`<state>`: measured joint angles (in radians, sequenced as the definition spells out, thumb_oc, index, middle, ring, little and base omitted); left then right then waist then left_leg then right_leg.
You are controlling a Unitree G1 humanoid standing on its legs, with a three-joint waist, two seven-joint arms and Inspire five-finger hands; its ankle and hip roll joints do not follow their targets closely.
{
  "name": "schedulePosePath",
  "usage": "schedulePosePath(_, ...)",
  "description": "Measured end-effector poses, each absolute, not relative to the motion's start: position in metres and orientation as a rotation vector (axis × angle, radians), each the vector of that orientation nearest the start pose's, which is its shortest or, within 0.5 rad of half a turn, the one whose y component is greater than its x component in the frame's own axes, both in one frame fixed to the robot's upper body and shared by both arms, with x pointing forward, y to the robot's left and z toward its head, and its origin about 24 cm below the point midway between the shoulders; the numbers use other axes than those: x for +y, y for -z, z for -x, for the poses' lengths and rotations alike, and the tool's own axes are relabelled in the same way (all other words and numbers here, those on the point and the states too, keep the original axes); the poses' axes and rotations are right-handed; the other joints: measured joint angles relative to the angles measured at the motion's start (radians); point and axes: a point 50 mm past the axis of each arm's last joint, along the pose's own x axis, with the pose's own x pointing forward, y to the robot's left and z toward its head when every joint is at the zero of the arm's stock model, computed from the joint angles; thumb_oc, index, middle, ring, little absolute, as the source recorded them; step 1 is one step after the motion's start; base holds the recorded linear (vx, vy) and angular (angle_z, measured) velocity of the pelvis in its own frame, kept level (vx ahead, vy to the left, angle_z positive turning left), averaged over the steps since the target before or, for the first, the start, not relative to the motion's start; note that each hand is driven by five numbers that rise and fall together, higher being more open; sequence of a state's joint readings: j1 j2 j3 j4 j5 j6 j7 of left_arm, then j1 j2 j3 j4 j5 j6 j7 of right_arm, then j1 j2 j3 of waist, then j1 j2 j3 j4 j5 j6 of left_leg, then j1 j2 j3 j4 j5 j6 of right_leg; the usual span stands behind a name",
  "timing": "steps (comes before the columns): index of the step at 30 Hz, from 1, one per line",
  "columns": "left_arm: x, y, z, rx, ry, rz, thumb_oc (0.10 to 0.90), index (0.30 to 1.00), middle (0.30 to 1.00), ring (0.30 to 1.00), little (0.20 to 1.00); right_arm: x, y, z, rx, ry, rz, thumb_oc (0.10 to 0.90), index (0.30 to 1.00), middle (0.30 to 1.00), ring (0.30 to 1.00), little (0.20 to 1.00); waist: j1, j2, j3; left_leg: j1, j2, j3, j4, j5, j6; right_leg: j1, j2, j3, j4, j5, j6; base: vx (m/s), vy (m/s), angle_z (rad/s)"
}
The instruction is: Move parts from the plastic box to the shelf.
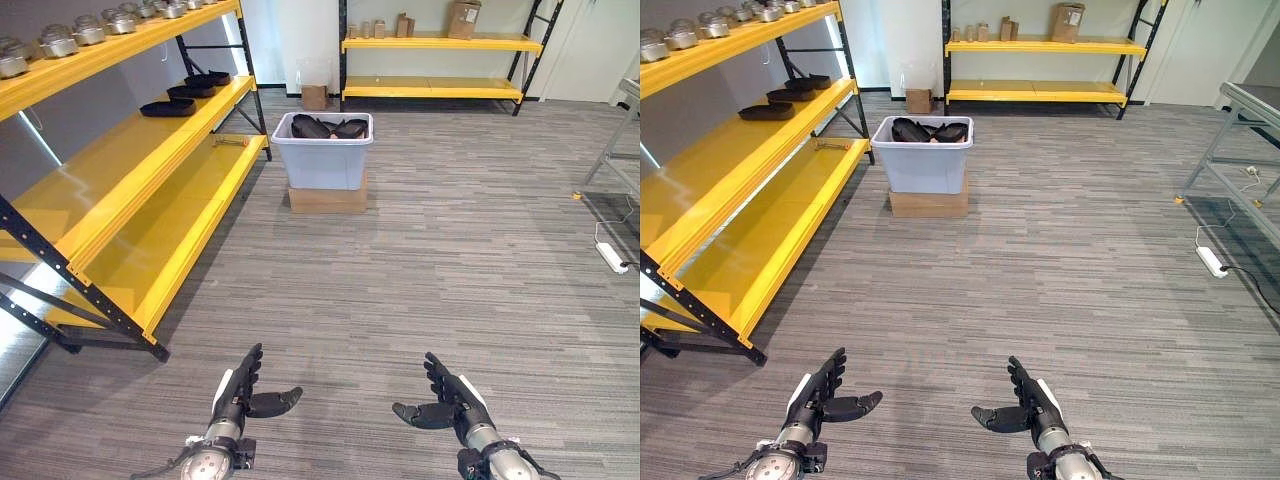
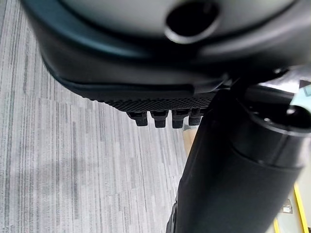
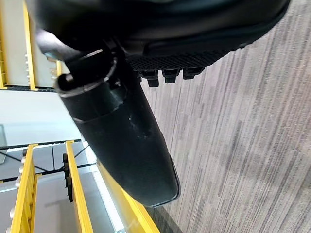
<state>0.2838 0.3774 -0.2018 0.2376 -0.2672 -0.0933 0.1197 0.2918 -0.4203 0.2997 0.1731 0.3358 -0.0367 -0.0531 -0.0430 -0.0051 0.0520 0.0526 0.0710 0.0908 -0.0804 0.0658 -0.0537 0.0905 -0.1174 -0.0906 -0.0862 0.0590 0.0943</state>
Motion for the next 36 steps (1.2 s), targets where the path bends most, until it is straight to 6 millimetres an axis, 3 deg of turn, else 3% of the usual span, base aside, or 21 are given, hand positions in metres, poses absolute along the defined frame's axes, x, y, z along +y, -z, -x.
schedulePosePath(3, 0.215, 0.055, -0.169, 0.453, -0.055, -0.135, 0.9, 1.0, 1.0, 1.0, 1.0, -0.194, 0.053, -0.164, 0.492, -0.104, 0.08, 0.9, 1.0, 1.0, 1.0, 1.0, 0.003, -0.008, 0.001, -0.015, -0.007, -0.001, 0.002, 0.004, 0.005, -0.019, -0.006, 0.0, 0.009, 0.001, 0.002, -0.06, 0.175, 0.01)
schedulePosePath(6, 0.212, 0.048, -0.187, 0.408, -0.039, -0.142, 0.9, 1.0, 1.0, 1.0, 1.0, -0.195, 0.048, -0.173, 0.466, -0.111, 0.094, 0.9, 1.0, 1.0, 1.0, 1.0, -0.002, -0.021, 0.01, -0.075, -0.038, -0.019, 0.075, -0.027, 0.041, -0.123, -0.048, 0.001, 0.197, -0.078, 0.016, -0.06, 0.245, 0.14)
schedulePosePath(7, 0.213, 0.045, -0.192, 0.396, -0.037, -0.149, 0.9, 1.0, 1.0, 1.0, 1.0, -0.195, 0.049, -0.173, 0.469, -0.113, 0.091, 0.9, 1.0, 1.0, 1.0, 1.0, -0.006, -0.036, 0.019, -0.077, -0.073, -0.012, 0.104, -0.046, 0.057, -0.148, -0.076, 0.003, 0.28, -0.104, 0.025, -0.05, 0.354, 0.31)
schedulePosePath(8, 0.211, 0.043, -0.201, 0.38, -0.029, -0.155, 0.9, 1.0, 1.0, 1.0, 1.0, -0.193, 0.049, -0.175, 0.46, -0.112, 0.079, 0.9, 1.0, 1.0, 1.0, 1.0, -0.013, -0.053, 0.051, -0.127, -0.127, -0.005, 0.26, -0.112, 0.129, -0.2, -0.114, 0.008, 0.414, -0.124, 0.042, -0.06, 0.431, 0.27)
schedulePosePath(9, 0.201, 0.043, -0.209, 0.375, 0.0, -0.144, 0.9, 1.0, 1.0, 1.0, 1.0, -0.206, 0.041, -0.181, 0.427, -0.094, 0.118, 0.9, 1.0, 1.0, 1.0, 1.0, -0.013, -0.011, 0.095, -0.167, -0.142, 0.008, 0.367, -0.156, 0.192, -0.288, -0.121, 0.017, 0.596, -0.11, 0.04, 0.01, 0.2, 0.21)
schedulePosePath(10, 0.198, 0.044, -0.208, 0.374, 0.022, -0.149, 0.9, 1.0, 1.0, 1.0, 1.0, -0.213, 0.041, -0.179, 0.435, -0.088, 0.138, 0.9, 1.0, 1.0, 1.0, 1.0, -0.012, 0.033, 0.089, -0.171, -0.123, -0.003, 0.358, -0.192, 0.161, -0.337, -0.117, 0.021, 0.702, -0.104, 0.03, 0.02, 0.195, 0.05)
schedulePosePath(13, 0.207, 0.038, -0.209, 0.349, 0.017, -0.188, 0.9, 1.0, 1.0, 1.0, 1.0, -0.2, 0.051, -0.173, 0.476, -0.117, 0.109, 0.9, 1.0, 1.0, 1.0, 1.0, 0.001, 0.008, 0.125, -0.17, -0.172, 0.037, 0.415, -0.228, 0.189, -0.454, -0.25, 0.014, 0.878, -0.09, 0.01, 0.17, 0.014, -0.05)
schedulePosePath(15, 0.208, 0.037, -0.209, 0.345, 0.014, -0.191, 0.9, 1.0, 1.0, 1.0, 1.0, -0.194, 0.051, -0.174, 0.475, -0.141, 0.091, 0.9, 1.0, 1.0, 1.0, 1.0, 0.002, 0.038, 0.163, -0.179, -0.165, -0.015, 0.399, -0.209, 0.204, -0.471, -0.181, 0.013, 0.732, -0.12, 0.052, 0.24, -0.055, 0.08)
schedulePosePath(20, 0.212, 0.032, -0.216, 0.325, -0.01, -0.189, 0.9, 1.0, 1.0, 1.0, 1.0, -0.187, 0.051, -0.175, 0.469, -0.133, 0.07, 0.9, 1.0, 1.0, 1.0, 1.0, -0.015, -0.027, 0.204, -0.174, -0.184, -0.075, 0.372, -0.186, 0.184, -0.457, -0.078, 0.01, 0.482, -0.127, 0.069, 0.24, -0.09, 0.44)
schedulePosePath(21, 0.213, 0.029, -0.223, 0.31, -0.009, -0.203, 0.9, 1.0, 1.0, 1.0, 1.0, -0.183, 0.049, -0.183, 0.443, -0.117, 0.055, 0.9, 1.0, 1.0, 1.0, 1.0, -0.039, -0.081, 0.204, -0.16, -0.224, -0.103, 0.362, -0.23, 0.161, -0.456, -0.078, 0.016, 0.385, -0.108, 0.071, 0.3, -0.192, 0.97)
schedulePosePath(22, 0.209, 0.029, -0.226, 0.307, -0.012, -0.192, 0.9, 1.0, 1.0, 1.0, 1.0, -0.189, 0.04, -0.193, 0.389, -0.105, 0.071, 0.9, 1.0, 1.0, 1.0, 1.0, -0.065, -0.064, 0.222, -0.161, -0.199, -0.071, 0.615, -0.393, 0.177, -0.438, -0.079, 0.037, 0.436, -0.044, 0.065, 0.42, -0.283, 0.87)
schedulePosePath(23, 0.2, 0.038, -0.216, 0.334, -0.02, -0.16, 0.9, 1.0, 1.0, 1.0, 1.0, -0.196, 0.047, -0.192, 0.431, -0.077, 0.093, 0.9, 1.0, 1.0, 1.0, 1.0, -0.061, -0.028, 0.207, -0.135, -0.175, -0.098, 0.605, -0.436, 0.146, -0.452, -0.069, 0.046, 0.562, -0.069, 0.055, 0.63, -0.402, 0.55)
schedulePosePath(24, 0.195, 0.036, -0.215, 0.32, -0.02, -0.144, 0.9, 1.0, 1.0, 1.0, 1.0, -0.196, 0.049, -0.191, 0.447, -0.075, 0.092, 0.9, 1.0, 1.0, 1.0, 1.0, -0.055, -0.037, 0.196, -0.104, -0.166, -0.111, 0.564, -0.432, 0.128, -0.449, -0.069, 0.045, 0.616, -0.098, 0.056, 0.58, -0.372, 0.08)
schedulePosePath(28, 0.202, 0.042, -0.206, 0.369, -0.035, -0.18, 0.9, 1.0, 1.0, 1.0, 1.0, -0.184, 0.041, -0.202, 0.391, -0.097, 0.066, 0.9, 1.0, 1.0, 1.0, 1.0, -0.058, -0.027, 0.11, -0.056, -0.005, -0.107, 0.555, -0.469, 0.046, -0.425, 0.065, -0.037, 0.61, -0.201, -0.094, 0.26, -0.236, -0.31)
schedulePosePath(29, 0.204, 0.04, -0.208, 0.361, -0.034, -0.186, 0.9, 1.0, 1.0, 1.0, 1.0, -0.185, 0.037, -0.208, 0.374, -0.096, 0.075, 0.9, 1.0, 1.0, 1.0, 1.0, -0.065, -0.014, 0.105, -0.029, 0.024, -0.119, 0.533, -0.468, 0.03, -0.414, 0.092, -0.062, 0.624, -0.211, -0.102, 0.18, -0.416, -0.23)
schedulePosePath(30, 0.203, 0.037, -0.213, 0.346, -0.028, -0.189, 0.9, 1.0, 1.0, 1.0, 1.0, -0.188, 0.036, -0.209, 0.364, -0.082, 0.085, 0.9, 1.0, 1.0, 1.0, 1.0, -0.063, -0.024, 0.105, -0.073, 0.024, -0.122, 0.652, -0.421, -0.001, -0.395, 0.125, -0.064, 0.632, -0.222, -0.198, 0.21, -0.459, -0.12)
schedulePosePath(31, 0.194, 0.025, -0.23, 0.284, -0.007, -0.163, 0.9, 1.0, 1.0, 1.0, 1.0, -0.2, 0.036, -0.209, 0.371, -0.057, 0.118, 0.9, 1.0, 1.0, 1.0, 1.0, -0.034, -0.053, 0.106, -0.349, 0.006, -0.155, 1.113, -0.071, 0.07, -0.357, 0.132, -0.055, 0.583, -0.246, -0.275, 0.07, -0.22, -0.28)
schedulePosePath(32, 0.188, 0.017, -0.237, 0.246, 0.012, -0.154, 0.9, 1.0, 1.0, 1.0, 1.0, -0.206, 0.034, -0.21, 0.37, -0.041, 0.137, 0.9, 1.0, 1.0, 1.0, 1.0, 0.001, -0.056, 0.111, -0.526, -0.004, -0.163, 1.305, 0.231, 0.138, -0.318, 0.144, -0.057, 0.536, -0.249, -0.263, 0.12, -0.129, -0.67)
schedulePosePath(33, 0.189, 0.015, -0.238, 0.234, 0.014, -0.158, 0.9, 1.0, 1.0, 1.0, 1.0, -0.207, 0.035, -0.213, 0.37, -0.029, 0.141, 0.9, 1.0, 1.0, 1.0, 1.0, 0.024, -0.067, 0.128, -0.623, -0.025, -0.168, 1.353, 0.093, 0.111, -0.273, 0.152, -0.044, 0.514, -0.25, -0.237, 0.13, -0.035, -0.96)
schedulePosePath(34, 0.192, 0.021, -0.235, 0.258, 0.003, -0.164, 0.9, 1.0, 1.0, 1.0, 1.0, -0.204, 0.034, -0.215, 0.365, -0.031, 0.135, 0.9, 1.0, 1.0, 1.0, 1.0, 0.021, -0.076, 0.137, -0.66, -0.047, -0.163, 1.295, 0.051, 0.078, -0.217, 0.147, -0.051, 0.495, -0.262, -0.217, 0.25, -0.03, -0.85)
schedulePosePath(36, 0.193, 0.03, -0.227, 0.299, -0.002, -0.161, 0.9, 1.0, 1.0, 1.0, 1.0, -0.205, 0.032, -0.212, 0.338, -0.029, 0.139, 0.9, 1.0, 1.0, 1.0, 1.0, 0.017, -0.068, 0.138, -0.702, -0.045, -0.142, 1.104, 0.001, 0.092, -0.129, 0.151, -0.068, 0.443, -0.293, -0.232, 0.3, 0.046, -0.63)
